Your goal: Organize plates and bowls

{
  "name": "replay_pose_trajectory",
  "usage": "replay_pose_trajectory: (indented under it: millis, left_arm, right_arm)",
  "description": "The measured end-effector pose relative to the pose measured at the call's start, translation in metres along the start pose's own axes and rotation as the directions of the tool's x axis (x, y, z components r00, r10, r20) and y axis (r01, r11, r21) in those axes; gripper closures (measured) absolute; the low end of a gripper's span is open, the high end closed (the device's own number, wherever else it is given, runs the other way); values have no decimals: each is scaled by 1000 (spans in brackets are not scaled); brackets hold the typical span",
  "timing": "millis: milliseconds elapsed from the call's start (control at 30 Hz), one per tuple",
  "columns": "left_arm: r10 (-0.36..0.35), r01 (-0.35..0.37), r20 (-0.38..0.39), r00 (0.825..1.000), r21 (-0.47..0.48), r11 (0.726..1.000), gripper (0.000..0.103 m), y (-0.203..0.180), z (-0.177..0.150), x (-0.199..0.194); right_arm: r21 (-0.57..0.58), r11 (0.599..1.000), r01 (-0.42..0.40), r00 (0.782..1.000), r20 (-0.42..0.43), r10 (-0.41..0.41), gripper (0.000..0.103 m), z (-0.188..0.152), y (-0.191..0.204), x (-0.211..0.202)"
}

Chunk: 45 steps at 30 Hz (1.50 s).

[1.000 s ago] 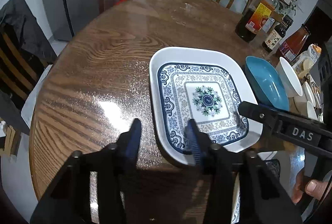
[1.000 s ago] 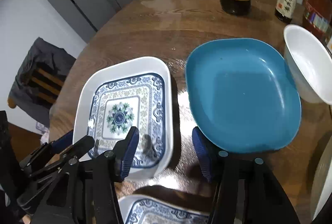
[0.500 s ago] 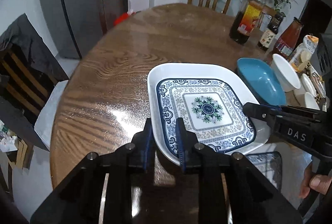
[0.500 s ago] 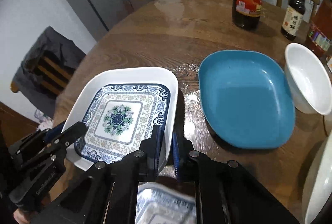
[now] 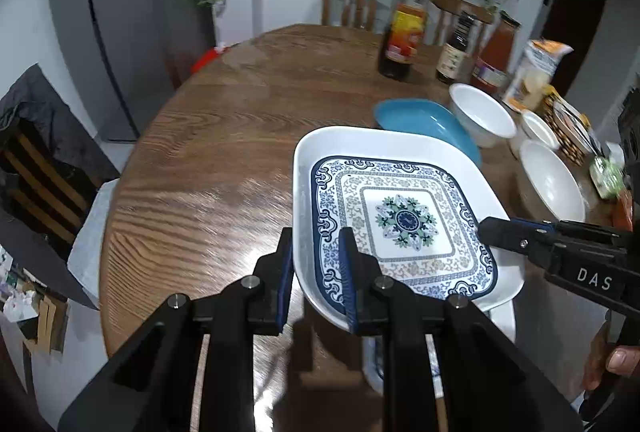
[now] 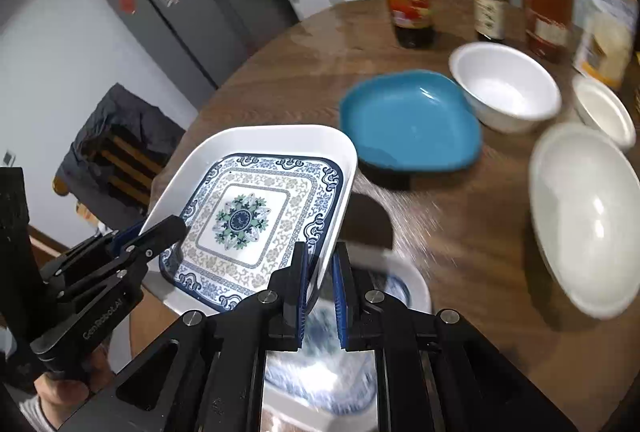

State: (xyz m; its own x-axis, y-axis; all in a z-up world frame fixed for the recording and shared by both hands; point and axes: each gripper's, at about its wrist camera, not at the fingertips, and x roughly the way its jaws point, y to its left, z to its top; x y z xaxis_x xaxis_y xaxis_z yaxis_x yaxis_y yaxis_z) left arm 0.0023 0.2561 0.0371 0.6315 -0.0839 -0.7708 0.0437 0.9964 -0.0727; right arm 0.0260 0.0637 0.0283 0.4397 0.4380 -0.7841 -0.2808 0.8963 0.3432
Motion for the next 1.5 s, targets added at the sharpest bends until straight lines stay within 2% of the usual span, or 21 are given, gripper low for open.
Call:
replay_pose_trajectory:
  millis: [167, 367, 633, 833, 967, 1233, 1267, 1300, 1333, 1400, 1433, 1500]
  left_arm:
    - [-41, 42, -42, 998, 34, 999, 83, -18, -17, 5]
    - [-48, 53, -69, 996, 67, 996, 84, -29, -32, 10]
    - [-63, 69, -113, 992, 55, 996, 83, -34, -46, 17]
    - [-44, 54, -146, 988, 64, 996, 82, -37, -52, 24]
    - [-33, 44, -156, 987, 68, 997, 83, -39, -55, 27]
    - [-9, 20, -119, 993, 89, 996, 80, -40, -54, 20]
    - [-12, 22, -115, 993, 85, 996, 75, -39, -53, 18]
    - [-12, 21, -110, 994, 80, 997, 66, -38, -51, 17]
    - [-8, 16, -104, 995, 76, 997, 62, -38, -50, 16]
    - [2, 5, -85, 996, 77, 997, 52, -38, -48, 13]
    - [5, 1, -77, 997, 78, 997, 50, -38, -46, 11]
    - [10, -6, -64, 998, 75, 997, 38, -38, -42, 9]
  right_arm:
    - [38, 999, 16, 999, -32, -14, 88, -27, -13, -7]
    - [28, 998, 56, 996, -65, -54, 88, -50, -16, -6]
    - [-30, 993, 114, 989, -88, -116, 88, -54, -15, -3]
    - [-102, 979, 175, 981, -72, -183, 88, -56, -6, -2]
    - [-112, 977, 182, 978, -78, -191, 88, -57, -8, -1]
    - [-112, 972, 206, 975, -61, -213, 87, -57, -8, -11]
    - [-107, 974, 202, 977, -48, -208, 86, -55, -9, -15]
    - [-100, 975, 199, 978, -40, -204, 80, -53, -9, -17]
    - [-93, 977, 194, 980, -31, -198, 75, -52, -10, -19]
    - [-70, 983, 170, 985, -15, -172, 52, -48, -13, -25]
    - [-56, 986, 157, 987, -8, -157, 48, -46, -14, -27]
    - [-26, 992, 125, 992, 7, -125, 43, -42, -18, -32]
